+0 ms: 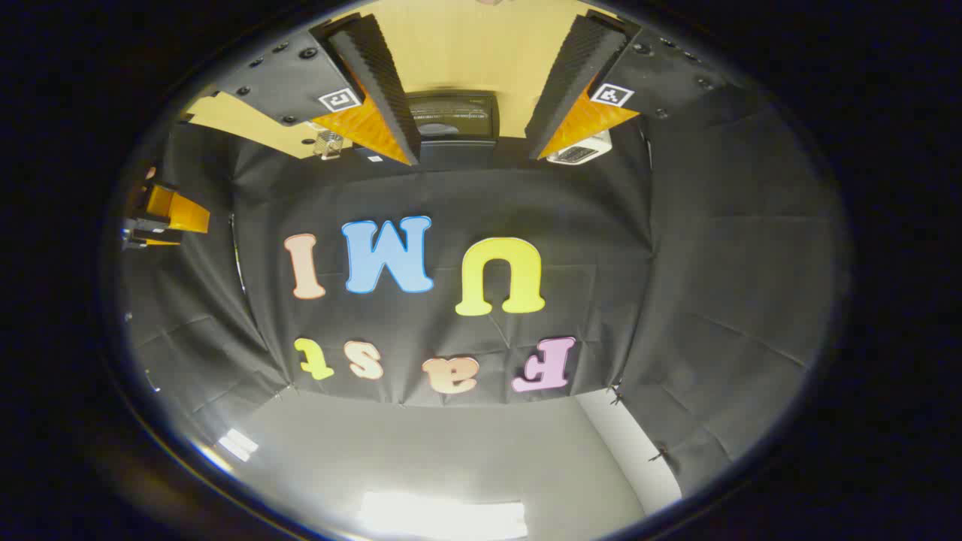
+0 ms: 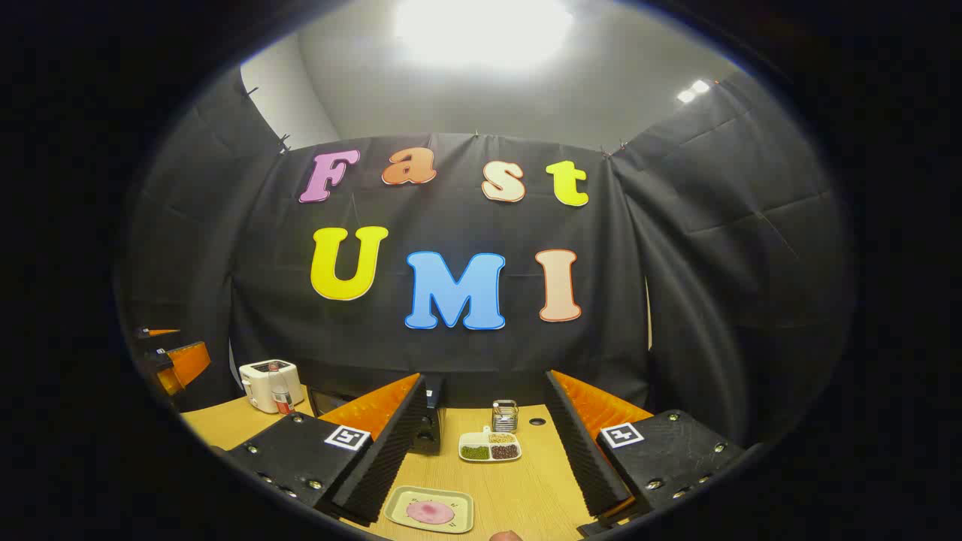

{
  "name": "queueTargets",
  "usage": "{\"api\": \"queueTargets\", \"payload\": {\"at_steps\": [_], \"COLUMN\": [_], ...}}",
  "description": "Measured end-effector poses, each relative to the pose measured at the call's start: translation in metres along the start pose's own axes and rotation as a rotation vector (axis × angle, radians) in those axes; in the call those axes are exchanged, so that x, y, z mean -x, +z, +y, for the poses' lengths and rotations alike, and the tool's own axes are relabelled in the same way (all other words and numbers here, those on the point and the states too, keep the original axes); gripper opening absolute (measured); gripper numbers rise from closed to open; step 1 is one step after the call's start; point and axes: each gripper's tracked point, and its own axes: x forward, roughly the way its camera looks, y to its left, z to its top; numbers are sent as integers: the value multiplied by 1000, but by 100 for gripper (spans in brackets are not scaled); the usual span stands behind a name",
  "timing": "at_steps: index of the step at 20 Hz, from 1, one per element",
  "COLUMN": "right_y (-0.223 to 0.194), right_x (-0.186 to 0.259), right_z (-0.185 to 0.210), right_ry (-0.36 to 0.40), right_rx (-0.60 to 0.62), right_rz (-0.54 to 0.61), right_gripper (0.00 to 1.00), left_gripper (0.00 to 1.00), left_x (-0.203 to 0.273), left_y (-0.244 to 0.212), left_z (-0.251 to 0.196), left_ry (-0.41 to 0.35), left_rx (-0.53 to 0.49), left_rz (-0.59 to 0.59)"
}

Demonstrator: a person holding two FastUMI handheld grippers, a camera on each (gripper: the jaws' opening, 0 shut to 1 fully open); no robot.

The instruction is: Open the electric oven with the left hand, put the food in, and close the electric oven.

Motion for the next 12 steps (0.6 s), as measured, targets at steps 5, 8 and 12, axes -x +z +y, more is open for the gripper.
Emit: {"api": "queueTargets", "payload": {"at_steps": [5, 8, 12], "right_y": [3, 2, 3], "right_x": [-5, -8, -10], "right_z": [-1, -3, -6], "right_ry": [1, -2, -2], "right_rx": [22, 18, 28], "right_rz": [-13, -15, -18], "right_gripper": [96, 96, 96], "left_gripper": [99, 99, 99], "left_x": [-6, -8, -8], "left_y": [-3, -3, -1], "left_z": [-1, -3, -5], "left_ry": [-2, -8, -5], "left_rx": [-13, -18, -29], "left_rz": [2, -2, -14]}}
